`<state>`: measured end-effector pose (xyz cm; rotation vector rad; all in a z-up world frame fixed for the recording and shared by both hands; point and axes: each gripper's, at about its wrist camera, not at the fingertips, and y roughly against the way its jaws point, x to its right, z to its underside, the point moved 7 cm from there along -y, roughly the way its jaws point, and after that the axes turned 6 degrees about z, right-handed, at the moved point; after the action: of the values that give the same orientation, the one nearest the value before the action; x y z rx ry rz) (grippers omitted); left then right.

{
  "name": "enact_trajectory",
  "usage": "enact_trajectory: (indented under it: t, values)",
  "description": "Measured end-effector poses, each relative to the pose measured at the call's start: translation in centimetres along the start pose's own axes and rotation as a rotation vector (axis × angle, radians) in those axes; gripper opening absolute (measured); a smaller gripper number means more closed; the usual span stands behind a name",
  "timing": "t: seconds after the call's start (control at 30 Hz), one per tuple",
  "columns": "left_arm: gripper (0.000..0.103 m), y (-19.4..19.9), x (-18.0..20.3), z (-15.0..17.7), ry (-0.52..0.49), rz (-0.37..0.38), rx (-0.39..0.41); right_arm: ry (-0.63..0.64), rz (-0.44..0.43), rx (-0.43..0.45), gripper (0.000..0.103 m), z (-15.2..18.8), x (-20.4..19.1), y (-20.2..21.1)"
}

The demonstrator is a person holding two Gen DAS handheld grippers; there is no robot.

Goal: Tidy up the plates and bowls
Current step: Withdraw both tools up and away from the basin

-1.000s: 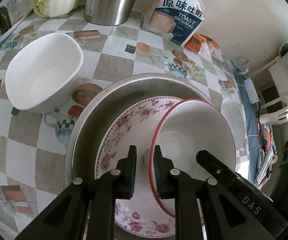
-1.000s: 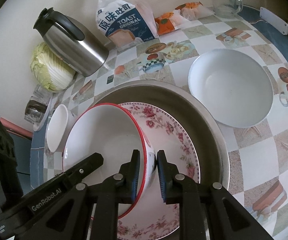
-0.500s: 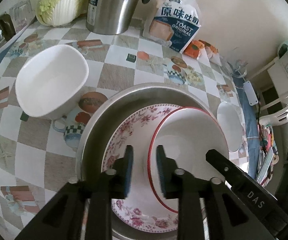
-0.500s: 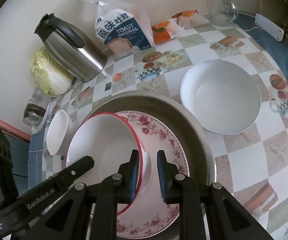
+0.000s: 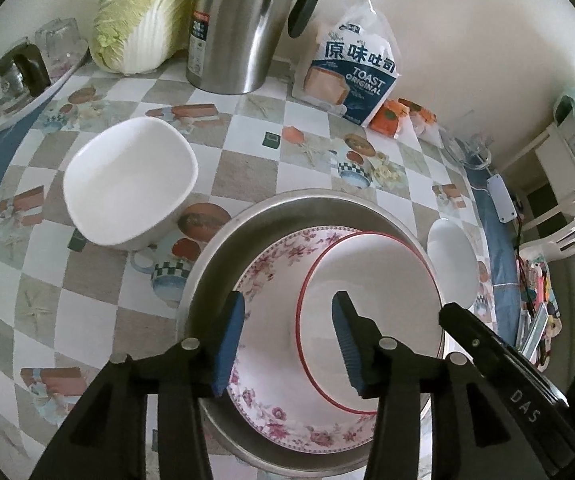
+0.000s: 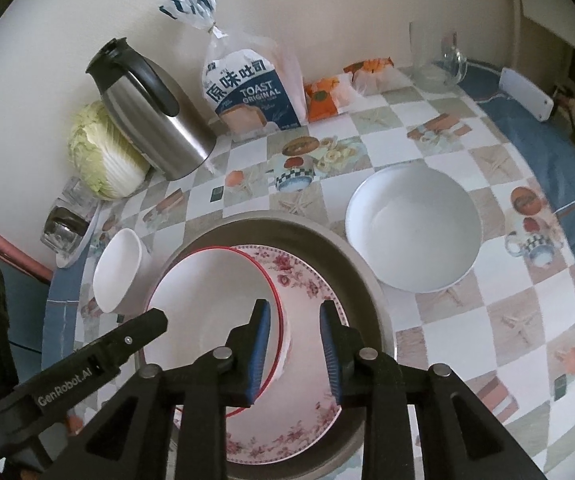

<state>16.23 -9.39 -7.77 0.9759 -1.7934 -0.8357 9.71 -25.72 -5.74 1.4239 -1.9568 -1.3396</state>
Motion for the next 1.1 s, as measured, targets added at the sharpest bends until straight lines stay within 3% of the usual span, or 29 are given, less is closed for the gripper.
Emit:
enact_trajectory:
  t: [0.03,0.1,0.27,0.3,0.37,0.73,0.9,1.0,1.1]
  values:
    - [0.049,0.1,0.0,0.0,-0.001,-0.002,0.004,0.004,0.004,0.006,0.035,-0.1,0.0,0.2]
    - [0.056,0.5,0.1,-0.1,-0.005,-0.006,0.012,0.014,0.014,0.022,0.05,-0.2,-0.1,0.7]
    - [0.067,0.9,-0.5,-0.1,0.007,-0.055,0.025,0.044,0.025,0.039,0.058,-0.2,-0.4,1.4]
    - [0.075,1.0,-0.8,-0.1,0.009,-0.076,0.029,0.046,0.025,0.038,0.059,-0.2,-0.4,1.5]
    - [0.08,1.2,-1.2,-0.2,0.013,-0.107,0.04,0.049,0.03,0.04,0.063,-0.1,-0.3,1.5]
    - [0.085,1.9,-2.6,-0.3,0.049,-0.144,0.057,0.092,0.033,0.062,0.076,0.2,-0.9,1.9]
    - [0.086,2.4,-3.0,-0.4,0.059,-0.146,0.067,0.104,0.024,0.07,0.09,0.3,-1.3,1.9]
    - [0.095,2.6,-3.5,-0.4,0.077,-0.153,0.077,0.108,0.031,0.075,0.099,0.3,-1.3,1.9]
    - [0.095,2.9,-4.1,-0.5,0.097,-0.156,0.089,0.116,0.03,0.076,0.103,0.4,-1.5,1.9]
